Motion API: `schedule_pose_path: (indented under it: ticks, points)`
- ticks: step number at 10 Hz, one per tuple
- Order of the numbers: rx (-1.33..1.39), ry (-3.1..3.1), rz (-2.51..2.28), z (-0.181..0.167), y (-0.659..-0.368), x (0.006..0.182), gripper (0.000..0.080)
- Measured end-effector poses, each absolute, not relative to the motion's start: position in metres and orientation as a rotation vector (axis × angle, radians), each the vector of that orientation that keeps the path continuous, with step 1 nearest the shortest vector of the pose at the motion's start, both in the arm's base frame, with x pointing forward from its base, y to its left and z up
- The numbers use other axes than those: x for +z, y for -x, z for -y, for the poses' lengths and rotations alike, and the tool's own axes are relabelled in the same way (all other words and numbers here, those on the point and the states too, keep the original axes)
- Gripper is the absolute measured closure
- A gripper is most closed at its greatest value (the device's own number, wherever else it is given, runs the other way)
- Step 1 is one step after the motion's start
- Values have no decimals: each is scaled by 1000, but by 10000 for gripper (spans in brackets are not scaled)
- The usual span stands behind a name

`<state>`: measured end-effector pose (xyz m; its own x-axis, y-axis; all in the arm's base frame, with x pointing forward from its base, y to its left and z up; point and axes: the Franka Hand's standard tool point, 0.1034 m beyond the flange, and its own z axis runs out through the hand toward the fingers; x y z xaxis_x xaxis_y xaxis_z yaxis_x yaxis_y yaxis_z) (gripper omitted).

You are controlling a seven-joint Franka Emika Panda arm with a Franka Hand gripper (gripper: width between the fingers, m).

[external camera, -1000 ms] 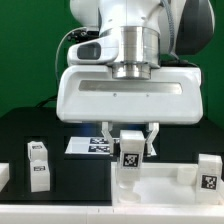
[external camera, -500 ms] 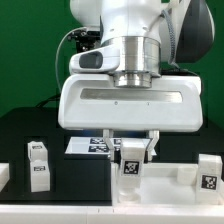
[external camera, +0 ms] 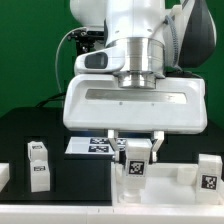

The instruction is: Assemble square table

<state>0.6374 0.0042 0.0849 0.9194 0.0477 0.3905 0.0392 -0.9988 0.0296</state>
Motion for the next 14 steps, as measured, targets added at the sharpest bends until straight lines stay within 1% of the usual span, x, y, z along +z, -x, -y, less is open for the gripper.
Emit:
schedule_pose_path:
  ticks: [2, 4, 5, 7, 8, 12, 14]
  points:
    - [525, -3106, -2, -12, -630, 94, 515]
    - [532, -3101, -5, -10, -630, 91, 515]
    - [530, -3105, 4, -10, -630, 93, 515]
    - [555, -3107, 8, -3, -631, 103, 515]
    - [596, -3089, -2, 2, -635, 105, 515]
    - [629, -3069, 9, 10, -637, 101, 515]
    - [622, -3067, 3, 7, -636, 91, 515]
